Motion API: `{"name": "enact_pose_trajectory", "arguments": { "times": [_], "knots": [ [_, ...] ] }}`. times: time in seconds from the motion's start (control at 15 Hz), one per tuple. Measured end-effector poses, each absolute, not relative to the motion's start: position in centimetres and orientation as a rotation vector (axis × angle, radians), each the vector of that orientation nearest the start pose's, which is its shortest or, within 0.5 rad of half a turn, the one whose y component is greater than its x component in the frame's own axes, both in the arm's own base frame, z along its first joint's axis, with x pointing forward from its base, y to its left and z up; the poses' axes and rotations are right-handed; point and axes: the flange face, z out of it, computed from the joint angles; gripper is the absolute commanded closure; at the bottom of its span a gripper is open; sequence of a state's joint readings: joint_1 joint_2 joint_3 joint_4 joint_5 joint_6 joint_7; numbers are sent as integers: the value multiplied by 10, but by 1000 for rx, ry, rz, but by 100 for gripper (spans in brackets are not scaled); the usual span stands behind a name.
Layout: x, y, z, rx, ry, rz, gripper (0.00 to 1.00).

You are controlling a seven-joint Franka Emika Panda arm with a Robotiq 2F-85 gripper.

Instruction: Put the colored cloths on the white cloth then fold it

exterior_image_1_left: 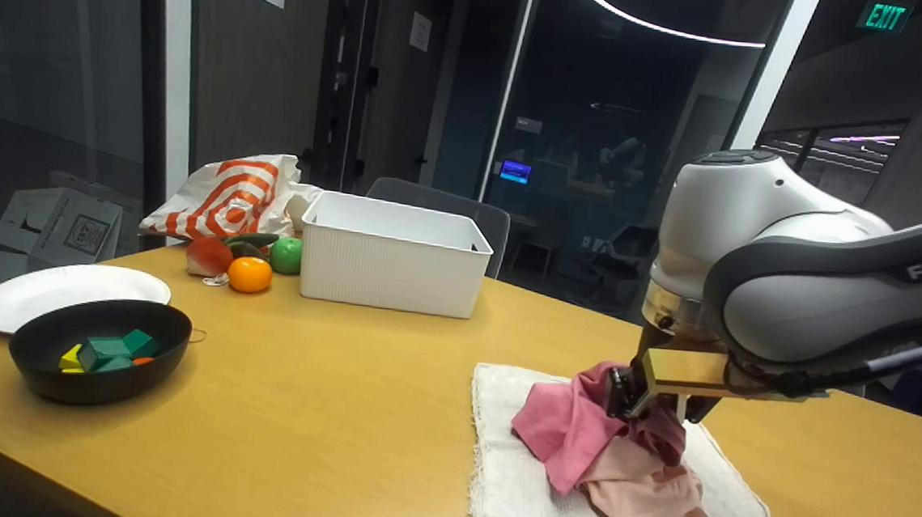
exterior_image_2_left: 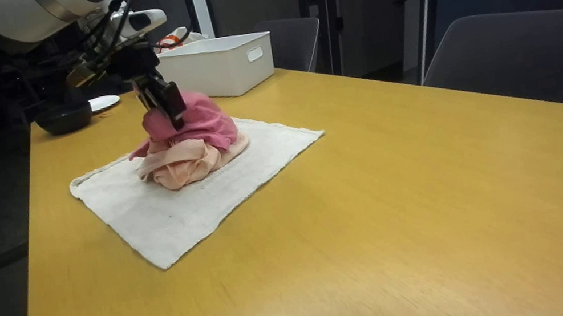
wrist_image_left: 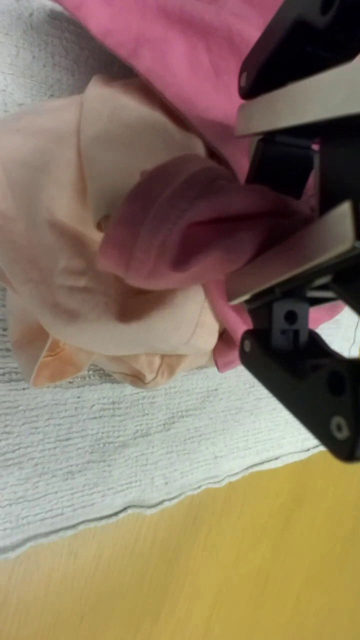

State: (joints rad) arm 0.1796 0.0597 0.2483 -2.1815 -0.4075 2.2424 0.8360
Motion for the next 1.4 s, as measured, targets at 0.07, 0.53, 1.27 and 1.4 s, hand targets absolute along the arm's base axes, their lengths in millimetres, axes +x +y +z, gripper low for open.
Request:
{"name": "enact_pose_trajectory", "arguments": {
  "times": [0.07,0.53,1.27,1.4],
  "knots": [
    [502,214,357,-3363,261,-285,99],
    [531,208,308,-3233,348,45,99],
    [546,191,403,-3126,454,238,12],
    [539,184,439,-3096,473,283,1]
  ]
}}
